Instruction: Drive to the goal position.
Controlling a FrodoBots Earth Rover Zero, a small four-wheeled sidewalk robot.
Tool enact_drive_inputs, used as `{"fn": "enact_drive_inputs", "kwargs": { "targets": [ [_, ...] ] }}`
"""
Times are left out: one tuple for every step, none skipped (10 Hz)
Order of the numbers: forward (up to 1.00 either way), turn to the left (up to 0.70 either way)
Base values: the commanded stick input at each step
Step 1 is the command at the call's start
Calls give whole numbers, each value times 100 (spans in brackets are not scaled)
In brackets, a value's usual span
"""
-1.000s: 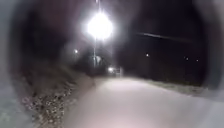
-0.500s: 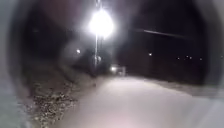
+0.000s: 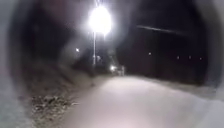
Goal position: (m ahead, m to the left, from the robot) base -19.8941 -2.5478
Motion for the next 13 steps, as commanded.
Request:
{"fn": "enact_drive_inputs", "kwargs": {
  "targets": [
    [70,0],
    [70,0],
    [70,0],
    [70,0],
    [70,0],
    [70,0],
    [70,0],
    [70,0],
    [70,0],
    [70,0],
    [70,0],
    [70,2],
    [70,35]
  ]
}}
